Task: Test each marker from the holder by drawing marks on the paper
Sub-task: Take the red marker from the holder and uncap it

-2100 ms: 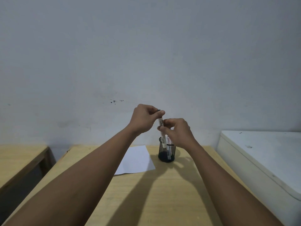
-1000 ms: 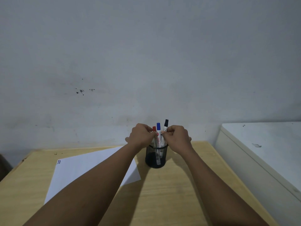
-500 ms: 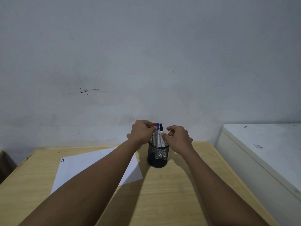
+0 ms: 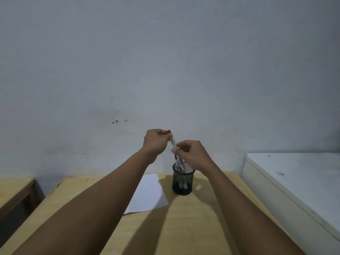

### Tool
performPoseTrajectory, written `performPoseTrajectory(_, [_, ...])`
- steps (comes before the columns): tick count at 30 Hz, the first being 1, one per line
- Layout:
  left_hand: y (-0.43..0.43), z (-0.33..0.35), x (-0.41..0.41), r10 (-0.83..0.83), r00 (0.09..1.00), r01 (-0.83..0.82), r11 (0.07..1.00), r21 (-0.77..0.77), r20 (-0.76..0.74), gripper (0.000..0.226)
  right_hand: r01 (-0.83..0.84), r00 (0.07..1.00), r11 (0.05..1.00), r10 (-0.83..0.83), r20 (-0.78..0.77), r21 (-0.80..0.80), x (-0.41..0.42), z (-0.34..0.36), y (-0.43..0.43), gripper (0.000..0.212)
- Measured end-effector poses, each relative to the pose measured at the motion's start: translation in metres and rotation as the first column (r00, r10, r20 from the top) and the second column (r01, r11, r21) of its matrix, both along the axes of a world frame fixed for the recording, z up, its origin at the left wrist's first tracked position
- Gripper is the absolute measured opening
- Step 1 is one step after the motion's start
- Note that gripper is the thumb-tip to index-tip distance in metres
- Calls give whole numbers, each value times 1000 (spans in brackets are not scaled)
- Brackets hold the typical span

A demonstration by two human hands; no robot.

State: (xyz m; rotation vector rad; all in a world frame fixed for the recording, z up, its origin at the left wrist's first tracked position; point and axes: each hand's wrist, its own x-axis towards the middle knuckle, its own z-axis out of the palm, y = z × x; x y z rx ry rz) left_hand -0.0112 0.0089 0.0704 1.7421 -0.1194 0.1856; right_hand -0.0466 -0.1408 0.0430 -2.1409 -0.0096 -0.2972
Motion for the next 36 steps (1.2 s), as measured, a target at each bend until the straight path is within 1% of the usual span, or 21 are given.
performPoseTrajectory(2, [12,17,-18,-2,1000,2,998,-61,-1,17,-45,999,995,43,21,84,-9,8,8,28])
performPoseTrajectory(3, [19,25,-28,-1,1000,0,997,-83,-3,19,-70,997,983,63,44,168,-14,13,10,19])
performPoseTrajectory(5, [34,38,-44,11,1000,-14,994,-110,-28,20,-117,992,918,88,92,380,-24,23,13,18])
performPoseTrajectory(8, [56,47,-60,-43,995,29,990,-139,-94,19,-132,991,737,93,93,663,-35,36,18,24])
performPoseTrajectory(10, [66,49,-67,-73,994,65,993,-96,-81,22,-128,991,607,112,75,785,-39,42,27,19])
performPoseTrajectory(11, [69,50,-71,-79,995,75,994,-74,-58,23,-141,988,560,130,82,817,-42,45,33,14])
performPoseTrajectory(12, [70,52,-75,-84,996,82,995,-54,-30,23,-156,986,554,141,92,818,-44,48,39,9])
performPoseTrajectory(15, [74,57,-86,-102,993,101,995,12,54,23,-195,979,621,168,113,760,-50,53,56,6])
performPoseTrajectory(18, [83,58,-88,-113,979,99,991,92,170,20,-200,978,623,176,114,756,-52,57,64,8])
performPoseTrajectory(20, [88,56,-86,-119,952,63,978,197,283,20,-208,975,630,191,110,748,-53,59,66,9])
performPoseTrajectory(21, [90,56,-85,-118,931,16,958,285,345,21,-213,974,636,195,112,742,-53,60,67,10])
performPoseTrajectory(22, [91,55,-84,-120,911,-46,921,386,395,23,-216,974,638,198,114,739,-53,60,68,10])
performPoseTrajectory(23, [92,54,-84,-124,893,-117,864,489,433,26,-222,972,639,202,118,736,-53,60,70,9])
performPoseTrajectory(25, [94,53,-86,-135,868,-252,708,660,477,35,-245,966,637,221,131,731,-54,62,72,8])
performPoseTrajectory(26, [95,52,-88,-146,859,-296,639,710,490,39,-257,963,634,233,136,730,-53,62,73,9])
performPoseTrajectory(27, [97,51,-89,-156,856,-313,604,733,493,42,-267,960,632,244,141,727,-53,62,74,9])
performPoseTrajectory(28, [99,49,-89,-164,855,-308,602,737,491,43,-279,956,633,254,146,722,-53,61,75,9])
performPoseTrajectory(29, [101,47,-89,-168,860,-285,624,728,481,42,-291,952,635,264,152,716,-52,60,76,8])
performPoseTrajectory(32, [111,41,-82,-189,878,-167,739,652,439,44,-320,942,643,295,161,695,-49,57,79,7])
performPoseTrajectory(33, [115,39,-80,-202,883,-130,763,633,424,45,-326,940,653,300,161,683,-48,55,81,6])
performPoseTrajectory(36, [125,32,-76,-233,905,-39,788,614,356,44,-325,940,670,306,150,667,-44,46,88,4])
